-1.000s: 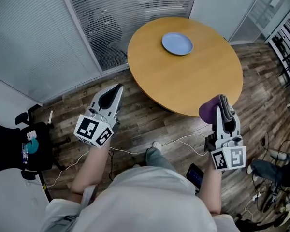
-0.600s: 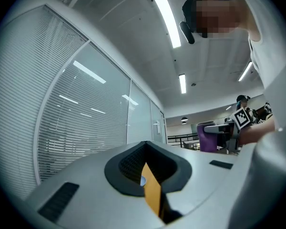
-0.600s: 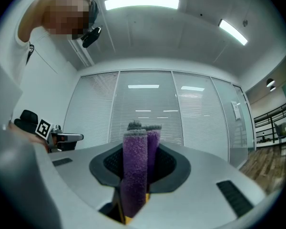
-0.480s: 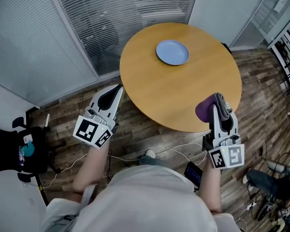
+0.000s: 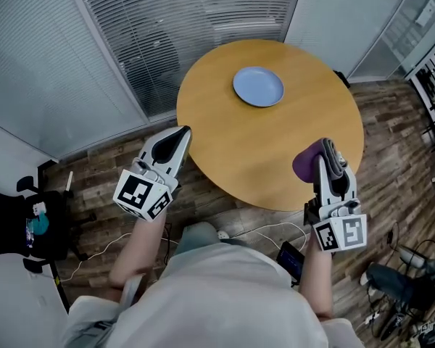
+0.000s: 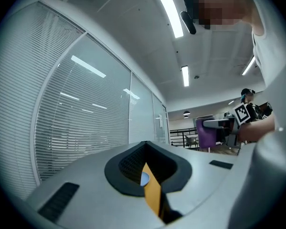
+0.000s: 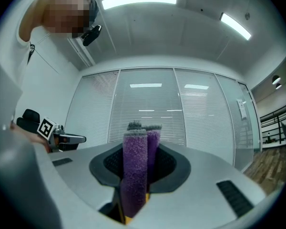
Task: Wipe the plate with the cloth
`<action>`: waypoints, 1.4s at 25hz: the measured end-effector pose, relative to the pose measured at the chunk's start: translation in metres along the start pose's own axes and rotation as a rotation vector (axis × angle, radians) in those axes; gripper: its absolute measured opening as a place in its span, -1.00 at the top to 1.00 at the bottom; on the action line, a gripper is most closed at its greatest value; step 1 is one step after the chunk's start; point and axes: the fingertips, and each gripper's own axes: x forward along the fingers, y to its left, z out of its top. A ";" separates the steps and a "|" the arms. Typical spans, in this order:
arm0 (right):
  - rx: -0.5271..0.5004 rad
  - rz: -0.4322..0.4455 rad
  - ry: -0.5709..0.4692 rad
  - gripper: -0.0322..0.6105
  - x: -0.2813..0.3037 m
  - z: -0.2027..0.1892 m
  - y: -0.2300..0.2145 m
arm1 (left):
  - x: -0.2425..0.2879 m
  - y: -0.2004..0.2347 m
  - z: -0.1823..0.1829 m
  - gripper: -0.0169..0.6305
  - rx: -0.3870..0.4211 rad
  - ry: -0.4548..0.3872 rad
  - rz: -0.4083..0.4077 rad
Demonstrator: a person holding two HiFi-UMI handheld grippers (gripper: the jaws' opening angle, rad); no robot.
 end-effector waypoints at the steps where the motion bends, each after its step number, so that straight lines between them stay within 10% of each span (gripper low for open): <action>1: 0.000 0.002 0.000 0.58 0.004 0.000 0.000 | 0.001 0.003 0.000 0.91 -0.002 0.001 0.002; 35: -0.029 -0.198 0.051 0.58 0.167 -0.038 -0.040 | 0.196 0.148 -0.049 0.91 -0.035 0.010 -0.190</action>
